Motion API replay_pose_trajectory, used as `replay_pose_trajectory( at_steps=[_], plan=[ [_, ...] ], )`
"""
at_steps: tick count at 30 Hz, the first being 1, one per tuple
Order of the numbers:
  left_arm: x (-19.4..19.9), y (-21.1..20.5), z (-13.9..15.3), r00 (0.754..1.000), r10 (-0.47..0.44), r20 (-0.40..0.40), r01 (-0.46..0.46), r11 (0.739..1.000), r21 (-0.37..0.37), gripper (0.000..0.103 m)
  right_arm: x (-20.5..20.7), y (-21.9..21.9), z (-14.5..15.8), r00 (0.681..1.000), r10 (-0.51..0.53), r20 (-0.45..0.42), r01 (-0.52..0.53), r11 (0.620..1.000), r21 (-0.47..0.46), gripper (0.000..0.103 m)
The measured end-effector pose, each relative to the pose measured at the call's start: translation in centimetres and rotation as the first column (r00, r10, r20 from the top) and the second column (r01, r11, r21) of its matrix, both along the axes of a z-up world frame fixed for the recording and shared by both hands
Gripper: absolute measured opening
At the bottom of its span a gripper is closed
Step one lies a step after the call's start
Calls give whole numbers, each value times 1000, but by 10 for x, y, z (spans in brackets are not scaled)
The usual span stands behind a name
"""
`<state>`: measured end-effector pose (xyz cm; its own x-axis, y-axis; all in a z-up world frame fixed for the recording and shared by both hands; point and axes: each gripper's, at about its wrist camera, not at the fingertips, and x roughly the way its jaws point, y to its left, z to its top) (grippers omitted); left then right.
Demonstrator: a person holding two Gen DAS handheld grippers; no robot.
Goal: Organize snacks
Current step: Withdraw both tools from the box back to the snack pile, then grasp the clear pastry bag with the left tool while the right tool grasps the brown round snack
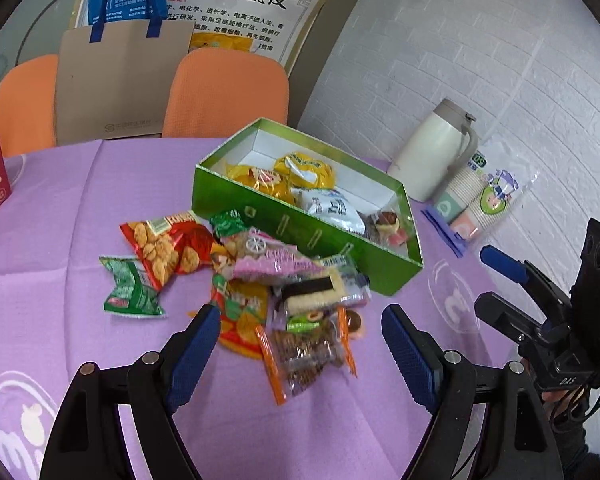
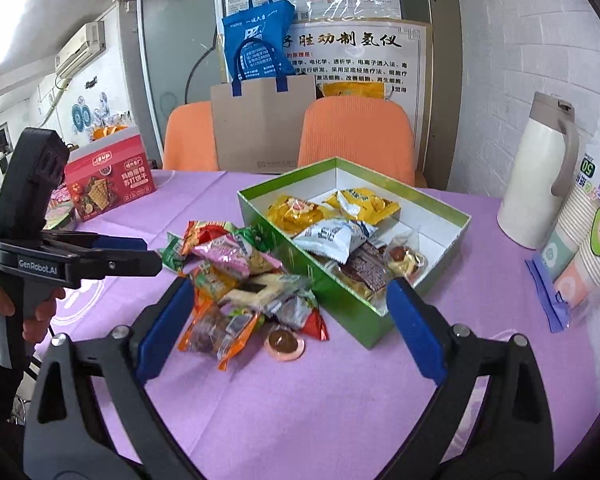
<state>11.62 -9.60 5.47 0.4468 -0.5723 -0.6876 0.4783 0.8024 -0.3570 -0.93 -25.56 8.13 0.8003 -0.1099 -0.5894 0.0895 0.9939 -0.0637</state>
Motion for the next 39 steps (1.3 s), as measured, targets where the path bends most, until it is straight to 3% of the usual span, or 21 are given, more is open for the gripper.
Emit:
replay_pose_trajectory(
  at_steps=[7, 16, 17, 18, 23, 29, 35, 37, 38, 39],
  plan=[
    [-16, -9, -40, 996, -50, -72, 51, 999, 14, 85, -15, 2, -37, 995, -21, -99, 17, 999, -40, 96],
    [2, -54, -66, 992, -93, -90, 101, 991, 90, 83, -20, -4, -47, 991, -48, -121, 47, 999, -12, 96],
    [4, -55, -69, 991, -89, -95, 98, 991, 90, 81, -19, -5, -48, 991, -51, -126, 49, 999, -12, 96],
    [6, -54, -72, 992, -88, -91, 95, 992, 87, 67, -19, -5, -49, 990, -52, -131, 51, 999, -10, 96],
    [-1, -39, -71, 992, -88, -94, 94, 994, 61, 58, -10, -8, -60, 985, -40, -168, 42, 999, 9, 96],
    [-19, -2, -69, 996, -34, -86, 41, 995, 90, 59, 23, -9, -86, 965, -2, -263, 23, 997, 75, 80],
    [-25, 24, -67, 995, 8, -100, -3, 999, 53, 63, 57, -1, -105, 945, 11, -327, -1, 1000, 30, 69],
    [-28, 23, -67, 995, 7, -95, -1, 998, 57, 64, 62, 1, -108, 942, 8, -335, -9, 1000, -1, 60],
    [-29, 23, -67, 995, 2, -96, 4, 998, 57, 65, 64, 0, -110, 941, 10, -339, -13, 1000, -6, 47],
    [-29, 23, -68, 995, -1, -96, 7, 998, 59, 65, 65, -2, -112, 938, 9, -347, -11, 1000, -3, 42]
  ],
)
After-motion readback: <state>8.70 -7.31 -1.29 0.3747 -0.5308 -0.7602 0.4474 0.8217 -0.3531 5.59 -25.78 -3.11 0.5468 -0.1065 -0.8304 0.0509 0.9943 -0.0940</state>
